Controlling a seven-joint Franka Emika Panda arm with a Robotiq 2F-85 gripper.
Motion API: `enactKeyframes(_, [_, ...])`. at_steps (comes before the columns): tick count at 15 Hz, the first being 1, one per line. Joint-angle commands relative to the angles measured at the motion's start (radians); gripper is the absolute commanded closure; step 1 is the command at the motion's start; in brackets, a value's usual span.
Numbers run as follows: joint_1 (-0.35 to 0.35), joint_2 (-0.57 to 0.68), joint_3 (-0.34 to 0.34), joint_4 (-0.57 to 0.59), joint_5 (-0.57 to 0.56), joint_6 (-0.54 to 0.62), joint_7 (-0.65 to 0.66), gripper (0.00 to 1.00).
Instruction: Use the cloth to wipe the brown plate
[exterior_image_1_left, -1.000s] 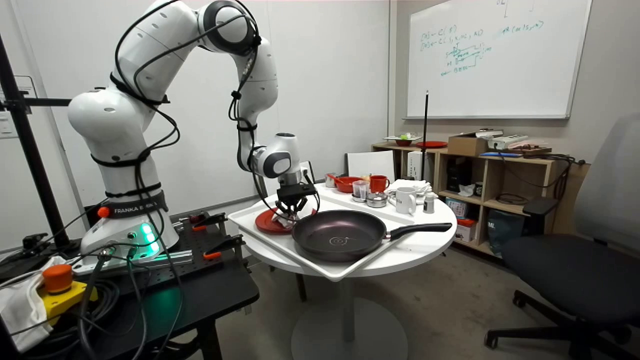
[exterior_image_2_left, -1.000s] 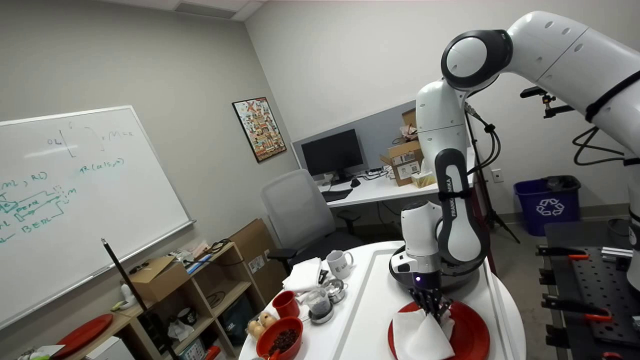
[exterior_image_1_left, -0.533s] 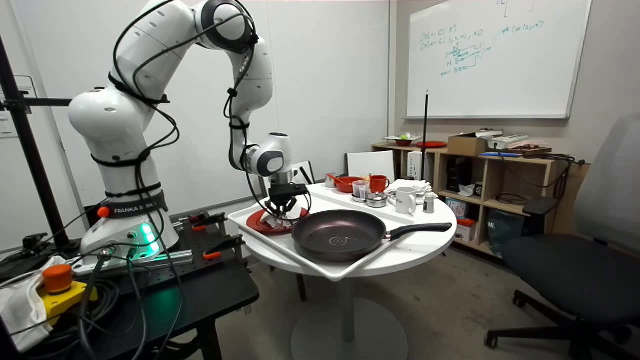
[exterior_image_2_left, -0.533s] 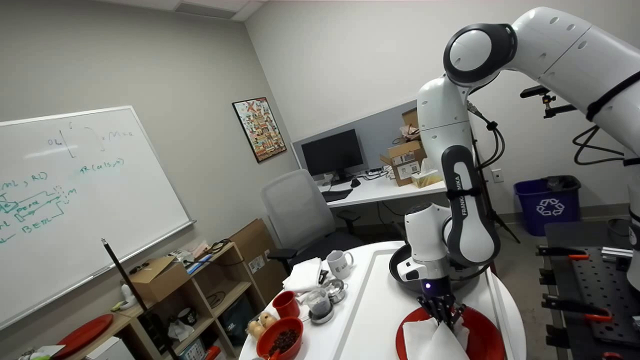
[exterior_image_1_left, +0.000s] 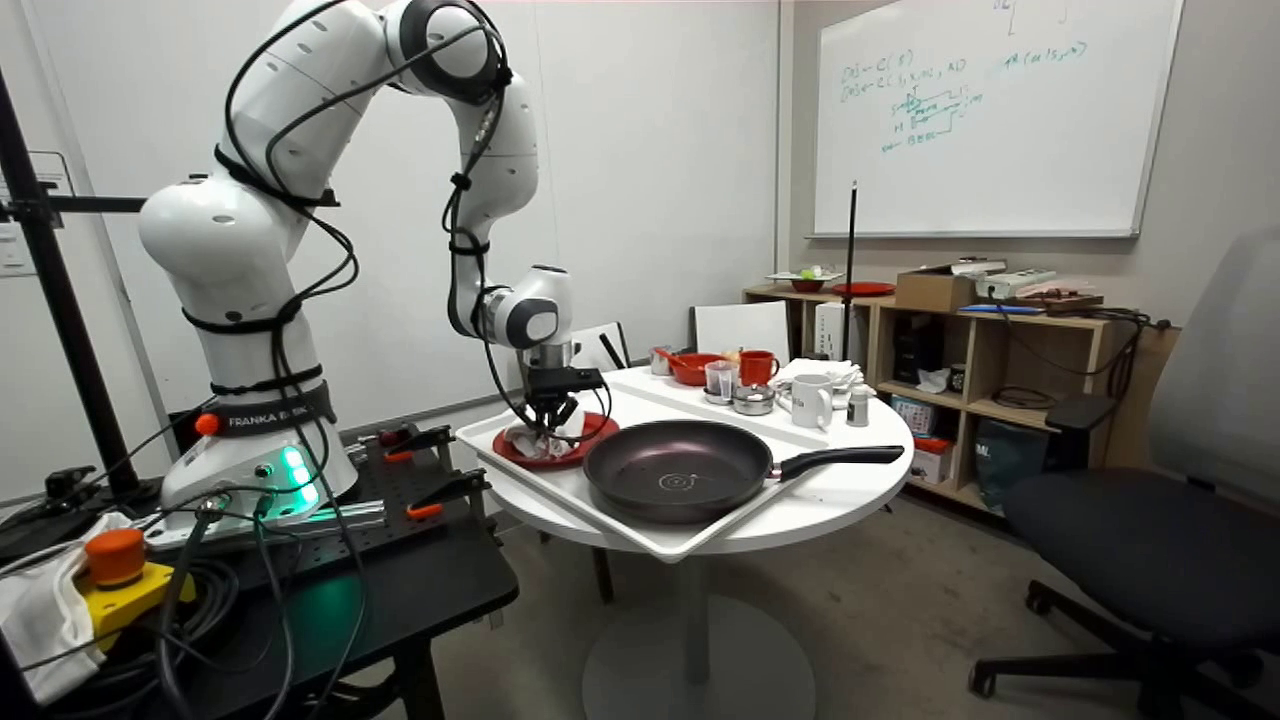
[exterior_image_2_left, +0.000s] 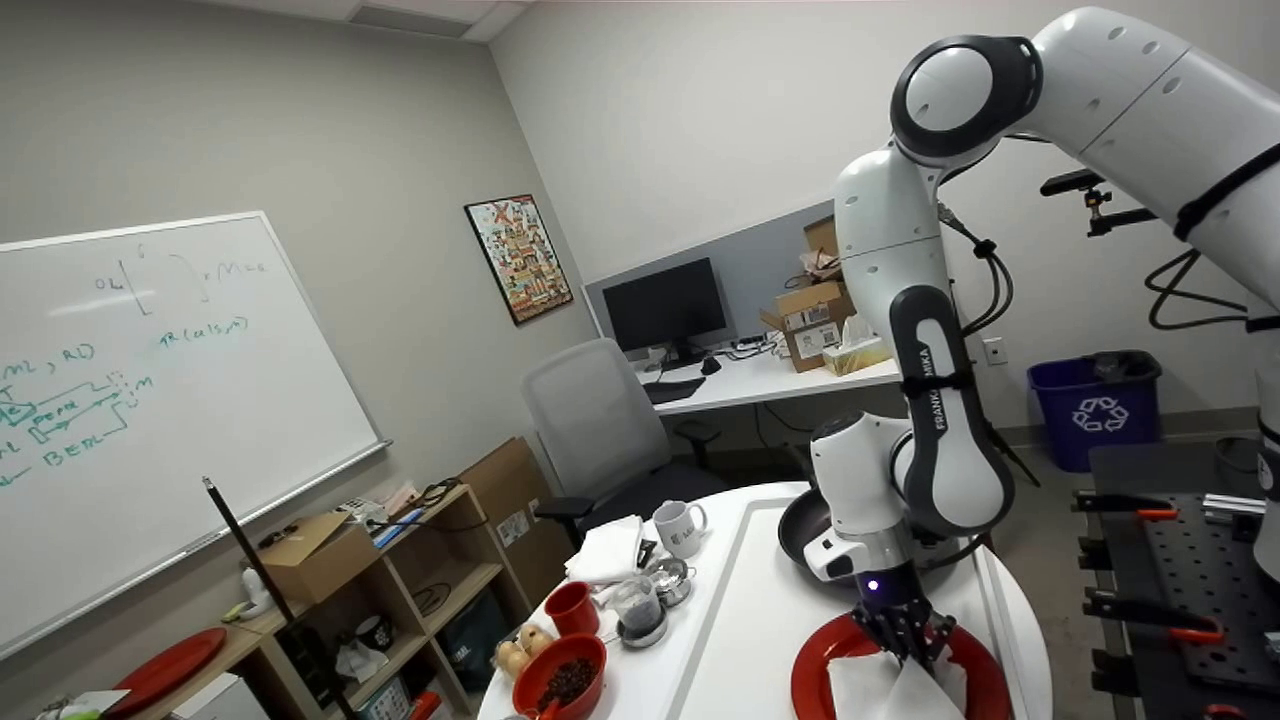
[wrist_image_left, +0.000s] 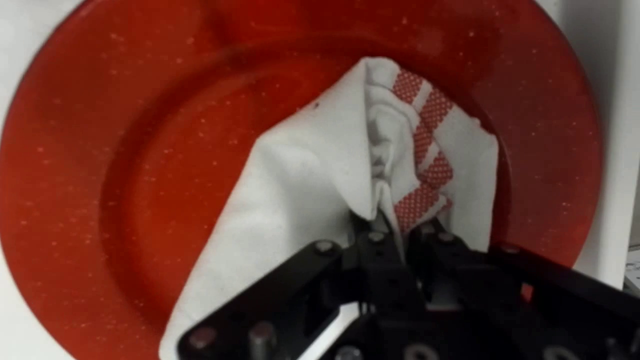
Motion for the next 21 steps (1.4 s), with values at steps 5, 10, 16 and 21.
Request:
enactKeyframes(5, [-0.028,0.036,0.081,0.000,0.039,-0.173,-0.131,0.97])
enactKeyframes(10, [0.001,0.020,0.054,0.022,0.061,-0.149,-0.151,0.97])
enactKeyframes(16, [-0.015,0.020,0.021,0.041,0.043,0.093,-0.116,0.97])
enactKeyframes(21, [0.014,0.034,-0.052,0.052,0.001,0.310,-0.070,0.97])
